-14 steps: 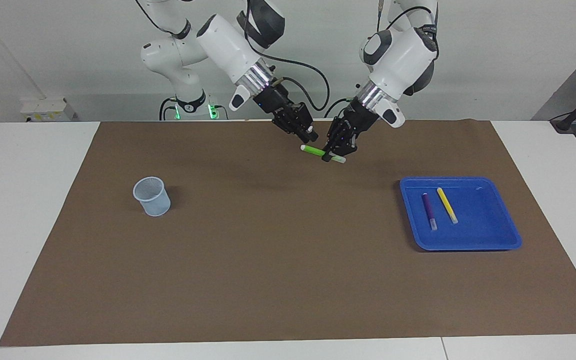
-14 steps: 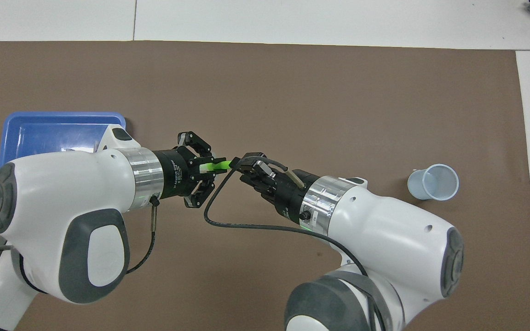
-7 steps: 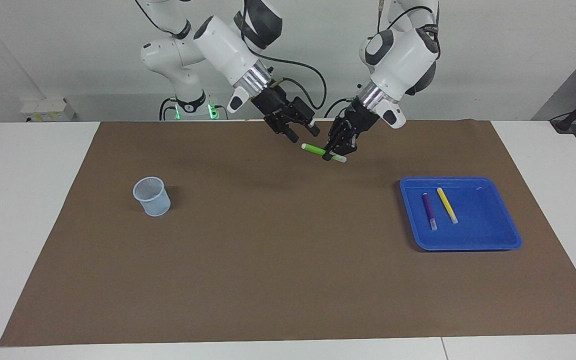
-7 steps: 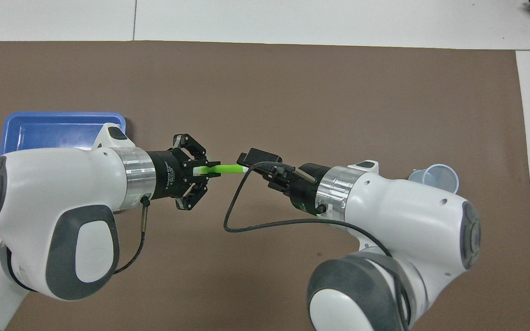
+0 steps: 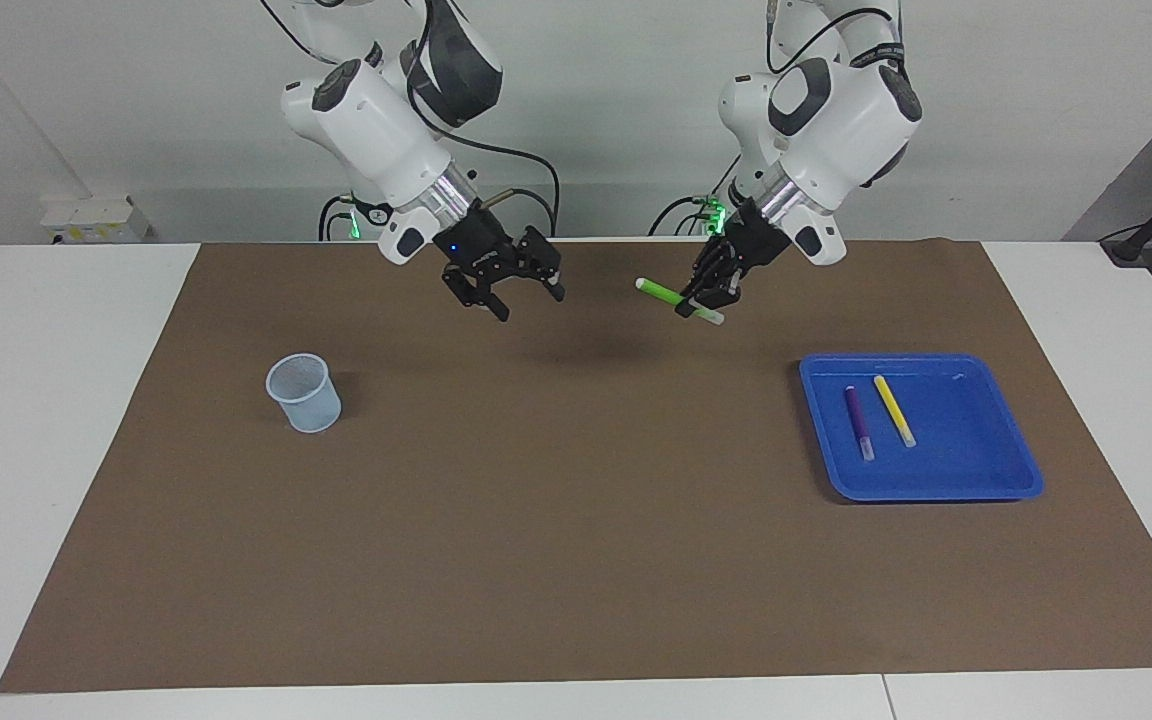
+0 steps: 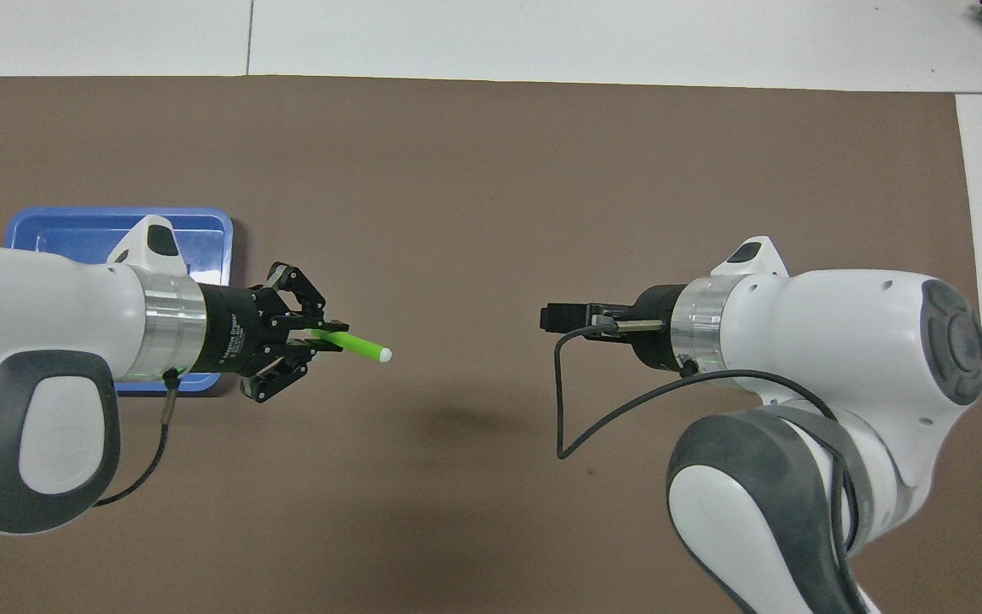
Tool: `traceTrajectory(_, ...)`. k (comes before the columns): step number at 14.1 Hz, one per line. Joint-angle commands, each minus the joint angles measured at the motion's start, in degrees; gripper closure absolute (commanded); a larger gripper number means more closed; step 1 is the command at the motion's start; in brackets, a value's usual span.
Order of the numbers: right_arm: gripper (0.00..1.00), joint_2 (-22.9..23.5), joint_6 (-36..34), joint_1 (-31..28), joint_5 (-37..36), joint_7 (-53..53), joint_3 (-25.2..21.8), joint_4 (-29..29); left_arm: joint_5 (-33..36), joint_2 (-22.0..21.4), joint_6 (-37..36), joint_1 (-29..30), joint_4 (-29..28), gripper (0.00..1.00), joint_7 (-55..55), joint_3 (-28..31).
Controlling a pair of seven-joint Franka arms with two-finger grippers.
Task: Right arm passes pens to left for tray arrangement
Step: 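Place the green pen in the blue tray with the left gripper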
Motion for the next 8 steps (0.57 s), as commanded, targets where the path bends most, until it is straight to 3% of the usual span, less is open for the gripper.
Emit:
traceTrajectory(1, 0.00, -1.6, -5.3, -4.5, -7.8, -9.1, 0.5, -0.4, 4.3, -2.3, -6.6, 5.1, -1.1, 1.00, 12.3, 0.0)
traceTrajectory(4, 0.00, -1.9, -11.1, -10.4, -13.9, -22.5, 0.5, 0.1, 12.9, -2.5, -12.5, 10.5, -0.5, 1.00, 29.3, 0.2)
traceTrajectory(8, 0.00, -1.4, -23.3, -14.5, -22.3, -25.0, 0.5, 7.0, 23.2, -2.5, -16.9, 16.8, 0.3, 1.00, 48.9, 0.2)
